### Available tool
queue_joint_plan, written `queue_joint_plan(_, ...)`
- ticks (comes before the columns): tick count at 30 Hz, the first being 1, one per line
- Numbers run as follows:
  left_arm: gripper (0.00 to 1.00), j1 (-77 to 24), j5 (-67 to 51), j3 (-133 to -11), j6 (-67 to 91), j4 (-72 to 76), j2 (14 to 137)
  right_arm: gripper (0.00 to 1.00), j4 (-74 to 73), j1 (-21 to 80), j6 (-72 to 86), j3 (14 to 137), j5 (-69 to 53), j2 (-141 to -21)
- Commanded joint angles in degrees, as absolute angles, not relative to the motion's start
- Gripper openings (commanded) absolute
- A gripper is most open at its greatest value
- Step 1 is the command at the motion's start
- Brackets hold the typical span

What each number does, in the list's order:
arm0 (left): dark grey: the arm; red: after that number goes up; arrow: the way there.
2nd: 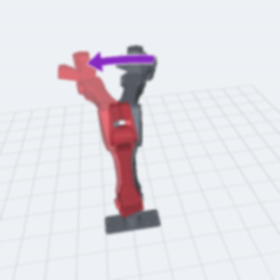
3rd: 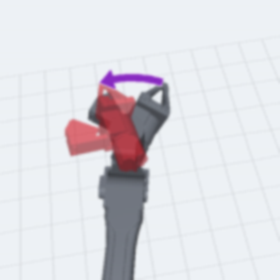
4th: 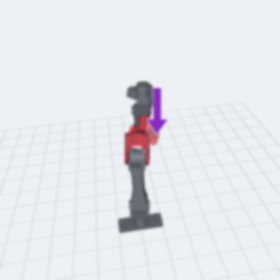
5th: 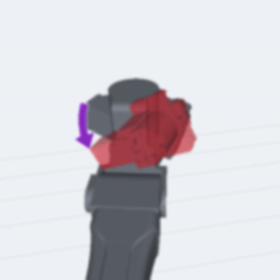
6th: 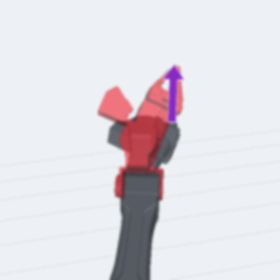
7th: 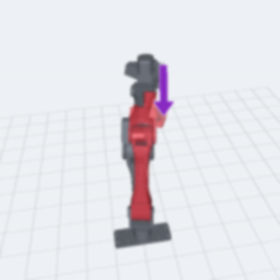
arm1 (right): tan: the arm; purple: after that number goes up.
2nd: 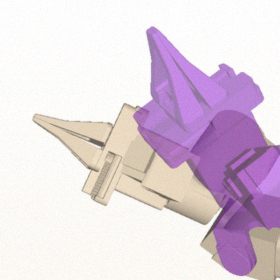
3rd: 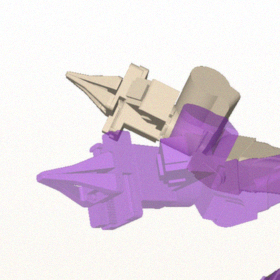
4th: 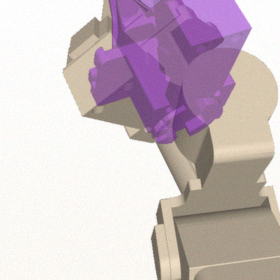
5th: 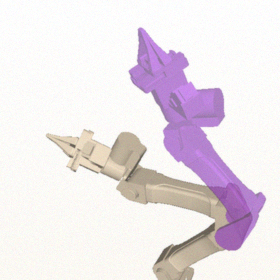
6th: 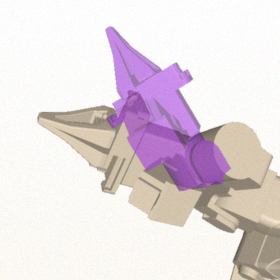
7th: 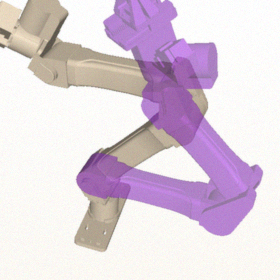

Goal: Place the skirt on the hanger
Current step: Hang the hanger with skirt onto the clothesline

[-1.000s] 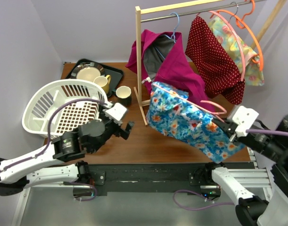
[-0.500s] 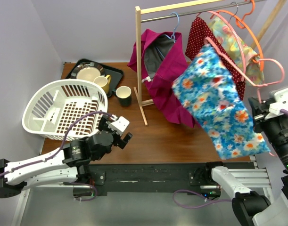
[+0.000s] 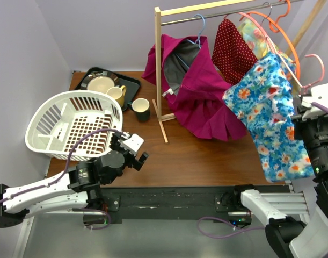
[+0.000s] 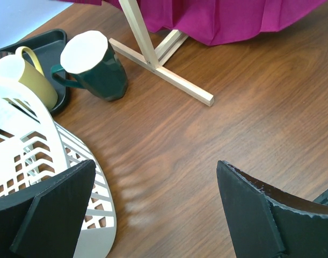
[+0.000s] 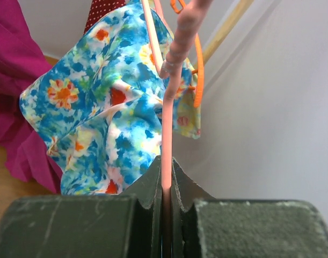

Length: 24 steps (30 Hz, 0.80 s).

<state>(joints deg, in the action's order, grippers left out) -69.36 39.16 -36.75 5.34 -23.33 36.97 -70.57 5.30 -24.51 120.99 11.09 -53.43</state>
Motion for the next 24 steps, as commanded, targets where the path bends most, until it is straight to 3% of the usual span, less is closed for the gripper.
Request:
queue_joint_plan(1, 1.0, -68.9, 38.8, -36.5, 5.9, -20.5, 35.1, 0.0, -64.3, 5.7, -25.7, 124.9, 11.9, -55.9)
queue_joint_plan(10, 1.0, -68.9, 38.5, -36.1, 5.2, -20.1, 34.5, 0.0, -62.0, 5.4, -26.5, 133.8, 16.0, -57.6)
queue_joint_plan(24, 1.0, -69.0, 38.0, -36.0, 5.2, -20.1, 34.1, 0.0, -56.5, 6.9, -27.2, 126.0, 15.2, -60.3)
